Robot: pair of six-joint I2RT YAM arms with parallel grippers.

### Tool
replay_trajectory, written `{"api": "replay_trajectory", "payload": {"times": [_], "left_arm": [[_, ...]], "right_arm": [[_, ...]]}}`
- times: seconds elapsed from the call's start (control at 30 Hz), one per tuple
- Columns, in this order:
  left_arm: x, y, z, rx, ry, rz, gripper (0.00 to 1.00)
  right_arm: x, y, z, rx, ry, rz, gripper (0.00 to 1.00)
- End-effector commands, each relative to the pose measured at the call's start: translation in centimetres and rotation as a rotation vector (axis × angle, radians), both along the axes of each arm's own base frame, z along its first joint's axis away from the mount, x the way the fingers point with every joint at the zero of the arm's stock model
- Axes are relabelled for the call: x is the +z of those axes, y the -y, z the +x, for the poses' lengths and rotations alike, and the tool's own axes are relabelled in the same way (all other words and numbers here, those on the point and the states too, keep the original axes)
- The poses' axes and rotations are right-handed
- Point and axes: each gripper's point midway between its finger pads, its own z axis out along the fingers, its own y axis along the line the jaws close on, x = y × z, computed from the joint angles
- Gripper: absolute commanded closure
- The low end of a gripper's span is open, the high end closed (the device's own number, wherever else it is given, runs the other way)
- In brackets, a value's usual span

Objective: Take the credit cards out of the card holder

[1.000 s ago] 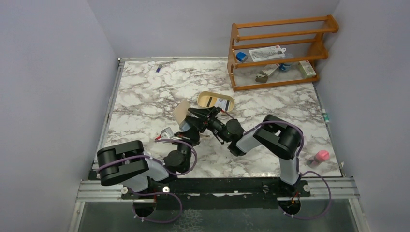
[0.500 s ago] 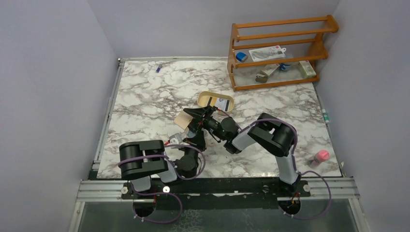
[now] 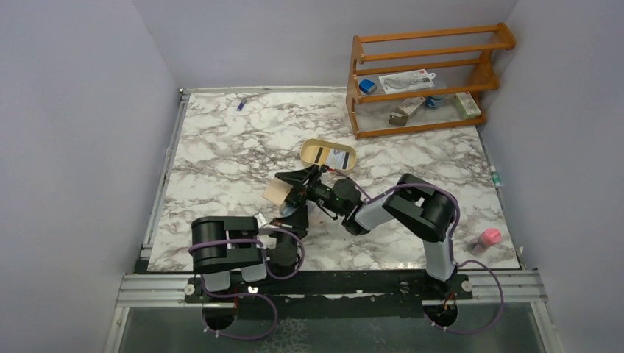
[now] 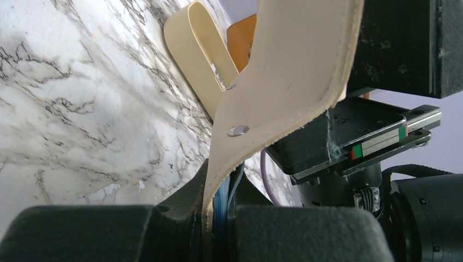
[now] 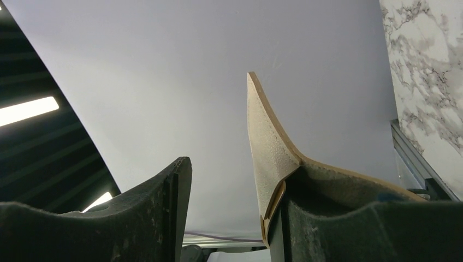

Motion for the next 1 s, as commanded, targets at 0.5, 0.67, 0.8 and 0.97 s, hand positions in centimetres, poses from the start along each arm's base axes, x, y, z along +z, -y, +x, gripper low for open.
{"api": "replay_trajectory", "payload": {"times": [0.5, 0.67, 0.8, 0.97], "left_arm": [[-0.2, -0.5, -0.5, -0.011, -0.02, -0.379, 1.0], [0.3, -1.7, -0.3, 0.019, -0.013, -0.392, 1.0], [0.9, -2.4, 0.0, 0.038, -0.003, -0.4, 1.0], [1.5, -2.7, 0.2, 0.043, 0.005, -0.402, 1.0]], "right_arm": [[8.1, 2.2, -1.6, 0.017, 0.102, 0.011, 0.47], [7.4, 2.6, -2.1, 0.019, 0.113, -0.045, 0.47], [6.0, 2.9, -2.7, 0.036, 0.105, -0.079, 0.47], [4.7, 3.1, -3.3, 0.061, 0.092, -0.092, 0.47]]}}
